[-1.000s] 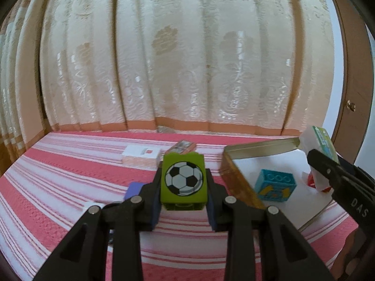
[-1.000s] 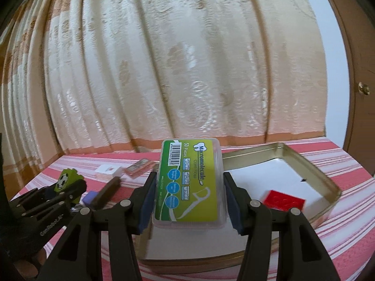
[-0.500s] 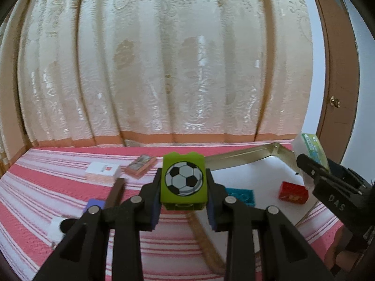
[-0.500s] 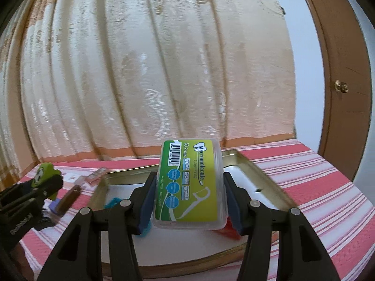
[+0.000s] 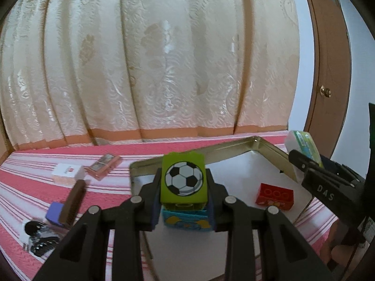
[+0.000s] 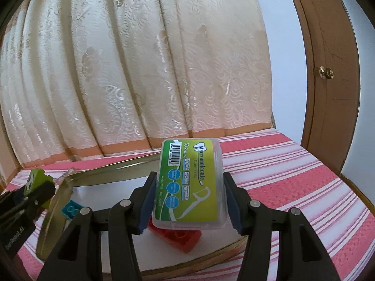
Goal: Organize rigid objects
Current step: 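Carry the soccer-ball cube and floss box over the gold tray with both tools, then lower both held items into the tray and open both tools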
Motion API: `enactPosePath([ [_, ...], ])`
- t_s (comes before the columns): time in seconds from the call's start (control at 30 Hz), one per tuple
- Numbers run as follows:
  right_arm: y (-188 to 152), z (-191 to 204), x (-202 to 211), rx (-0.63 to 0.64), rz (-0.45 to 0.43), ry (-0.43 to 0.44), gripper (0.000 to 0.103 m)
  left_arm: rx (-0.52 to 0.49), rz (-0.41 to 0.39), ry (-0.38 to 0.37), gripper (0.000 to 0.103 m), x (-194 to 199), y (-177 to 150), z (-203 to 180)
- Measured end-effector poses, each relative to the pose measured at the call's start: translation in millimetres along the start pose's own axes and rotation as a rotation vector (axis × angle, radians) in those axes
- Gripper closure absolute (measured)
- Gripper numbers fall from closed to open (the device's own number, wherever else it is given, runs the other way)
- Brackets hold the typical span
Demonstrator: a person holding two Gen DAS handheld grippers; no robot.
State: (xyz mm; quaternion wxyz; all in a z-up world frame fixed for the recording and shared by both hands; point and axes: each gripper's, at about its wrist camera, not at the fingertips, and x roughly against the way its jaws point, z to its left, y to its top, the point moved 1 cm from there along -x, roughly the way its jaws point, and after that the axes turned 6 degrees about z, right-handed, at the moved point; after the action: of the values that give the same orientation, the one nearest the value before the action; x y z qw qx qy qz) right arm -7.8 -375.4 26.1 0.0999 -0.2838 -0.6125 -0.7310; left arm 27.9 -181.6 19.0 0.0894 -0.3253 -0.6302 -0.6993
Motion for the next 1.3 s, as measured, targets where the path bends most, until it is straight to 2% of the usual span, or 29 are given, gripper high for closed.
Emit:
enactPosePath([
  [0.27, 3.6, 1.4, -17.7, 0.039, 0.035, -0.023, 0.046, -0.017, 0.056, 0.006, 0.073, -19.0, -5.3, -17.1],
  [0.83, 4.7, 9.0, -35.5, 0.058, 0.109, -0.002, 0.046, -0.032, 0.151, 0.017, 0.073, -45.6, -8.7, -34.0],
  [1.3, 2.7, 16.5, -43.2, 0.063, 0.155, 0.051, 0.046, -0.053, 0.161, 0.042, 0.073, -49.1, -8.1, -37.0],
])
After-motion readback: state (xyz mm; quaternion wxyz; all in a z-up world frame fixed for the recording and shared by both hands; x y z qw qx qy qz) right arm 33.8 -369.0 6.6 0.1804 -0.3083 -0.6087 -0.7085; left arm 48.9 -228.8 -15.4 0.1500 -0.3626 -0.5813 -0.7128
